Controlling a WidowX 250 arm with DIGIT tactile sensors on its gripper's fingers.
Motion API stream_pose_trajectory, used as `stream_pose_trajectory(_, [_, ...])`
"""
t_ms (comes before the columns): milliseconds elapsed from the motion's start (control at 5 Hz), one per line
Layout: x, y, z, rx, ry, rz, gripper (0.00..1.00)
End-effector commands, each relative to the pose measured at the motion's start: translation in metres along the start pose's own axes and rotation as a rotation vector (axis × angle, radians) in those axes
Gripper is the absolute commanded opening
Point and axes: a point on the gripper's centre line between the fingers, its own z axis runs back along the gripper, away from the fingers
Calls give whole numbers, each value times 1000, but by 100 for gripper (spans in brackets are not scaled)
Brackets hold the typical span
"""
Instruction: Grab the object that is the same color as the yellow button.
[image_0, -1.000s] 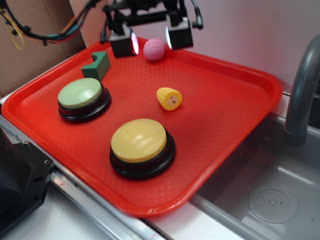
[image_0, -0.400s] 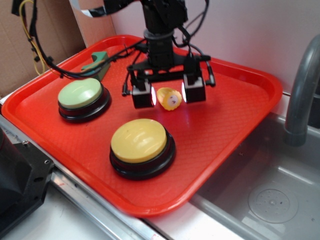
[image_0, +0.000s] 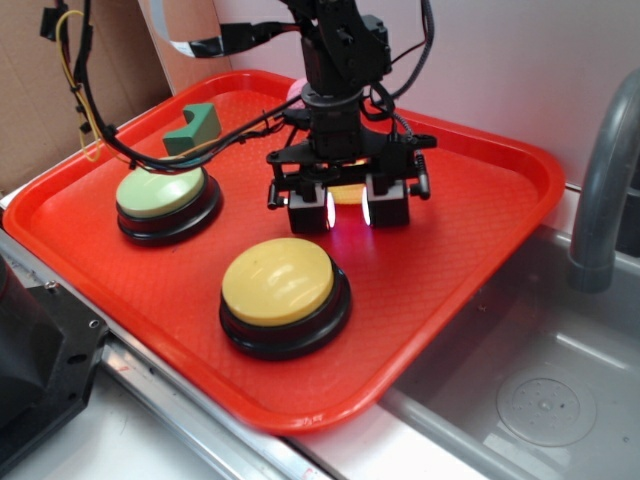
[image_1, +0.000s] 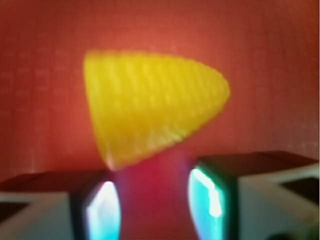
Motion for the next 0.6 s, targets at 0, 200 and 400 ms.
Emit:
stream_pose_trajectory(0, [15, 0, 111, -158, -93, -35, 0])
stream_pose_trajectory(200, [39, 9, 116, -145, -76, -235, 100])
stream_pose_trajectory(400, [45, -12, 70, -86, -52, -486, 100])
